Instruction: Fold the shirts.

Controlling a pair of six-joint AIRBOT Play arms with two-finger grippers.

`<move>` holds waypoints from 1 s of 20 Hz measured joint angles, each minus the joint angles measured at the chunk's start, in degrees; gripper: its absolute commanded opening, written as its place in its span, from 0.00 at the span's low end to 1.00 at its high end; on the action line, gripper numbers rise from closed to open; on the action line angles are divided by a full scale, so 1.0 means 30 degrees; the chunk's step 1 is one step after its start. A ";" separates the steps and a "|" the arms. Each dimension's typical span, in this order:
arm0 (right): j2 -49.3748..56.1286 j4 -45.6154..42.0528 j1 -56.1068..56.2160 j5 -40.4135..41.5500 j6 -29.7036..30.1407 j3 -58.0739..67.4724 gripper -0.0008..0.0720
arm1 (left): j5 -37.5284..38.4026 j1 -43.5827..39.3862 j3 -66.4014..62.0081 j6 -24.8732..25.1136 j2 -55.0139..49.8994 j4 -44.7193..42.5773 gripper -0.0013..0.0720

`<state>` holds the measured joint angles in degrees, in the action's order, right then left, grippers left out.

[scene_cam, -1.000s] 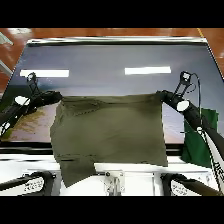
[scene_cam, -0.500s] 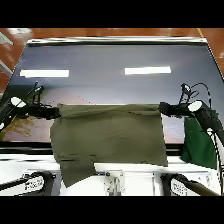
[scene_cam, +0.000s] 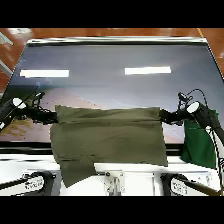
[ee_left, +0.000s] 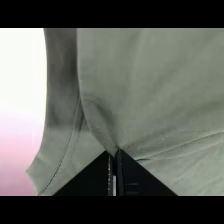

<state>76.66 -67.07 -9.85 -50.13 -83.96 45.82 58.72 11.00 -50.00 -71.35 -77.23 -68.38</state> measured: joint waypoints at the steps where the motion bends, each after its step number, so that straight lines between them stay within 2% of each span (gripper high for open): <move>1: 0.0044 -0.0058 0.0000 -0.0036 -0.0117 0.0000 0.10 | 0.0007 0.0000 0.0000 -0.0051 -0.0015 -0.0087 0.08; 3: 0.0109 -0.0138 0.0000 -0.0233 -0.0321 0.0000 0.11 | 0.0204 0.0000 0.0000 -0.0219 -0.0015 -0.0175 0.08; 4: 0.0117 -0.0160 0.0000 -0.0357 -0.0466 0.0000 0.14 | 0.0262 0.0000 0.0000 -0.0328 -0.0015 -0.0211 0.08; 5: 0.0138 -0.0189 0.0000 -0.0495 -0.0590 0.0000 0.35 | 0.0328 0.0000 0.0007 -0.0452 -0.0015 -0.0226 0.15; 6: 0.0146 -0.0197 -0.0007 -0.0641 -0.0663 0.0000 0.67 | 0.0408 0.0000 0.0000 -0.0510 -0.0015 -0.0233 0.45; 7: 0.0146 -0.0168 -0.0007 -0.0707 -0.0685 0.0000 0.75 | 0.0517 0.0000 -0.0007 -0.0525 -0.0015 -0.0277 0.73; 8: 0.0146 -0.0102 -0.0029 -0.0976 -0.0678 0.0029 0.75 | 0.0758 0.0007 -0.0080 -0.0546 -0.0022 -0.0284 0.76; 11: -0.0248 -0.0335 -0.0029 -0.2681 0.0036 0.0219 0.75 | 0.2543 0.0321 -0.0546 -0.0102 0.0124 -0.0379 0.76; 14: -0.1443 -0.2871 -0.0117 -0.5625 0.0648 0.0270 0.75 | 0.4983 0.1829 -0.0219 0.0743 0.0911 -0.0444 0.76; 16: -0.2732 -0.4393 -0.0816 -0.7118 0.0947 -0.0102 0.75 | 0.6142 0.3519 0.1093 0.1115 0.2055 -0.0342 0.93; 20: -0.5639 -0.4714 -0.3402 -0.7898 0.1727 -0.1574 0.75 | 0.7584 0.6725 0.4670 0.2011 0.3985 -0.0160 0.93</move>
<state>59.75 -81.21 -20.05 -73.82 -78.78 41.10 81.47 31.18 -35.99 -65.32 -65.28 -68.86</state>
